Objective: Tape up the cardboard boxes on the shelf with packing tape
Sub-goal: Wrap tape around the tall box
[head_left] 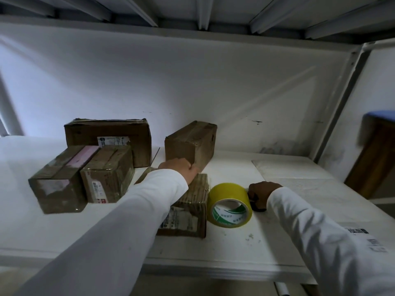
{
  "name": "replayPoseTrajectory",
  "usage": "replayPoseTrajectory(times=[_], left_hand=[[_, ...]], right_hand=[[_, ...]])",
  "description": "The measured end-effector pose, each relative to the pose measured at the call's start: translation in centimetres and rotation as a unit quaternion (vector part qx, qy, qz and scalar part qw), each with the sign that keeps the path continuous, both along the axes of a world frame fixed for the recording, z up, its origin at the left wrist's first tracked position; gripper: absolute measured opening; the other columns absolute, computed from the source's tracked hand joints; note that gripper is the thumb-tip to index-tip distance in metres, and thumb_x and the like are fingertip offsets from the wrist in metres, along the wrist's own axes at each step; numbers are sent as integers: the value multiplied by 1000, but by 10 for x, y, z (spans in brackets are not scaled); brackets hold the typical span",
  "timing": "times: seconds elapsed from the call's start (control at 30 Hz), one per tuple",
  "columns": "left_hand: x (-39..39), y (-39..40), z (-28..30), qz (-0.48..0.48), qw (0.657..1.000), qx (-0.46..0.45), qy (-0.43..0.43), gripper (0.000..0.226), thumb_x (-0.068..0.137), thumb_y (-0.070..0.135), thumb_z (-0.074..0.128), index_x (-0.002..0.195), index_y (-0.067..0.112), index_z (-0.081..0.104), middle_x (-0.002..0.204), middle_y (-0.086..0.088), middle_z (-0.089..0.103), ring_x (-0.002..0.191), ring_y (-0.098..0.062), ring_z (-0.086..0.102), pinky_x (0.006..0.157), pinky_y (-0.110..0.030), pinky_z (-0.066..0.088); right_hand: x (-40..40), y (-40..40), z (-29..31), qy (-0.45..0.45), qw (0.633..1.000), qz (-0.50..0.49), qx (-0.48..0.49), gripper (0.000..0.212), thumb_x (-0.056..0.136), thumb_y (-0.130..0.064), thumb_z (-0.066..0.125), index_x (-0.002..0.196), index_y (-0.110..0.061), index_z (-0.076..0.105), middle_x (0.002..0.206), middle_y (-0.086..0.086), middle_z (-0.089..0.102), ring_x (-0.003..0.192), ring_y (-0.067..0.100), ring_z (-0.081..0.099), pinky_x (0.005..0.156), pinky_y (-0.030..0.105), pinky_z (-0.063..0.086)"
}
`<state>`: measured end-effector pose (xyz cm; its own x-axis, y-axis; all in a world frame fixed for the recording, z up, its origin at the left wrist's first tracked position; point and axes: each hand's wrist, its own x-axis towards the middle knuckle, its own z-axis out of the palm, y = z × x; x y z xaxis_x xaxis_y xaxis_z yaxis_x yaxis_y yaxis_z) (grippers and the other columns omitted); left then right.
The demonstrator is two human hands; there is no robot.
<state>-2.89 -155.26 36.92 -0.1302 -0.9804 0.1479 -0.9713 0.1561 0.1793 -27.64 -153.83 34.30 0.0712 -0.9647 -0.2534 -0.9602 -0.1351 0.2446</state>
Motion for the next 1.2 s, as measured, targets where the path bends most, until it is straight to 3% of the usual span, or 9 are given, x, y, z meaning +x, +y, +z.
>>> replayPoseTrajectory(times=[0.2,0.27,0.33,0.47,0.57,0.67,0.8,0.97,1.2], left_hand=[[1,-3,-2,4,1000,3,-1,50,99,45,25,73,16,57,70,-2,53,75,-21,55,70,-28,40],[1,-4,-2,5,1000,6,1,50,99,45,25,68,17,54,67,-1,51,74,-20,54,69,-28,40],[1,-5,-2,8,1000,9,5,50,99,44,25,66,17,52,66,-1,50,71,-19,53,69,-27,39],[1,-6,-2,14,1000,17,14,49,99,44,27,65,18,52,66,-1,51,70,-18,52,68,-27,38],[1,-6,-2,20,999,24,15,49,99,45,27,66,19,53,68,-1,53,73,-20,54,69,-27,39],[1,-5,-1,30,999,44,10,49,99,46,24,73,18,55,69,0,52,75,-19,54,71,-28,39],[-1,-8,5,43,993,113,0,53,101,42,19,111,11,60,105,-10,61,94,-25,55,87,-33,43],[4,-3,3,49,993,102,8,55,102,42,18,119,8,58,116,-13,60,98,-25,55,88,-32,42],[13,2,6,64,989,132,24,55,101,44,21,127,8,54,129,-14,55,114,-27,53,96,-33,40]], right_hand=[[-2,-5,3,58,983,45,-168,43,90,-44,47,126,-22,44,126,3,55,113,25,56,94,35,37],[-7,-7,16,-8,969,30,-245,37,90,-46,47,119,-23,46,120,2,58,107,25,59,89,33,39],[-10,-7,29,-192,943,-22,-271,27,87,-38,56,106,-21,48,108,3,62,94,27,60,79,31,39],[-1,-2,49,-507,821,-66,-256,17,82,-12,63,81,-21,49,86,3,59,79,23,55,73,26,41],[21,13,65,-614,763,-48,-196,12,88,-4,56,91,-15,52,85,11,59,59,14,52,54,13,41],[48,32,79,-713,693,-56,-92,14,92,-8,53,101,-18,53,91,13,63,48,8,53,50,18,42],[81,52,70,-804,585,-106,23,26,97,-7,48,120,-18,45,89,10,57,48,10,53,40,19,43],[87,56,47,-813,555,-175,-1,30,98,-12,45,126,-19,38,89,9,50,62,14,54,51,22,54],[85,55,41,-786,600,-147,-31,32,98,-9,42,126,-25,35,92,8,51,73,18,60,64,24,58]])
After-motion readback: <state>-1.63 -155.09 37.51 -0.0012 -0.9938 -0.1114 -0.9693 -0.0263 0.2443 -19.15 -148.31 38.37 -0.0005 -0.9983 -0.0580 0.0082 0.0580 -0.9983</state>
